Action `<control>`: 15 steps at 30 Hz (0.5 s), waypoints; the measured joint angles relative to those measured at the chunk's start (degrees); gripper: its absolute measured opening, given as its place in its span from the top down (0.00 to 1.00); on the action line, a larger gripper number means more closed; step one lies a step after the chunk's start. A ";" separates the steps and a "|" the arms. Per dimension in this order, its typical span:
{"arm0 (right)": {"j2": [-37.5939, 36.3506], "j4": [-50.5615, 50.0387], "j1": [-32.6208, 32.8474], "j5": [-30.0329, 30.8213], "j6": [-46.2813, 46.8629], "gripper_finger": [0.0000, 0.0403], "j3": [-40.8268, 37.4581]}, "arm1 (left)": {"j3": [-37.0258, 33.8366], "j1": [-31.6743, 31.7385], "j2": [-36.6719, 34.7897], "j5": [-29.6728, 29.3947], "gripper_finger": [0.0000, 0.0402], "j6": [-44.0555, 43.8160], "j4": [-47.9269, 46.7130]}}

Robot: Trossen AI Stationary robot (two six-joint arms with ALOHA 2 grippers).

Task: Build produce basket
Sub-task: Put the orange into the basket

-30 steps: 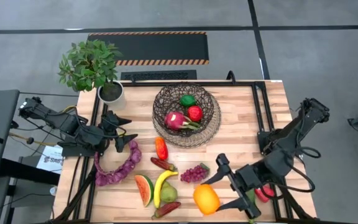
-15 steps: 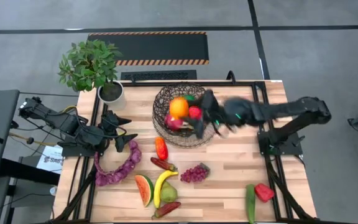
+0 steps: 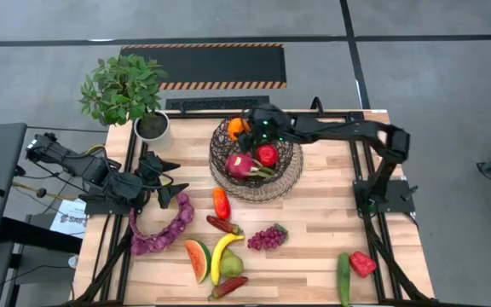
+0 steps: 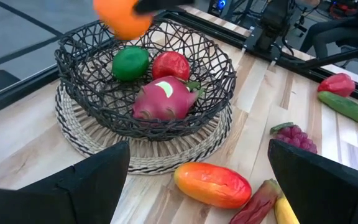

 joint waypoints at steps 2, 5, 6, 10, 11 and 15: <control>2.44 -0.24 -1.10 -0.09 1.08 0.28 0.31 | 0.00 -0.02 0.00 0.00 0.08 0.00 -0.02; 5.84 -2.75 -2.18 -0.45 2.48 0.28 2.15 | 0.00 -0.02 0.00 0.02 0.08 -0.17 -0.03; 6.90 -2.85 -2.24 -1.19 2.54 0.28 2.81 | 0.00 -0.02 0.01 0.02 0.08 -0.44 -0.17; 10.70 -4.51 -1.76 -2.87 2.25 0.27 4.71 | 0.00 -0.01 0.02 -0.04 0.08 -1.55 -1.75; 11.29 -6.34 -1.66 -2.90 2.22 0.27 5.15 | 0.00 0.00 0.01 -0.12 0.08 -1.87 -2.07; 13.31 -10.68 -1.66 -3.08 1.31 0.23 7.85 | 0.00 0.00 0.00 -0.25 0.08 -2.78 -2.71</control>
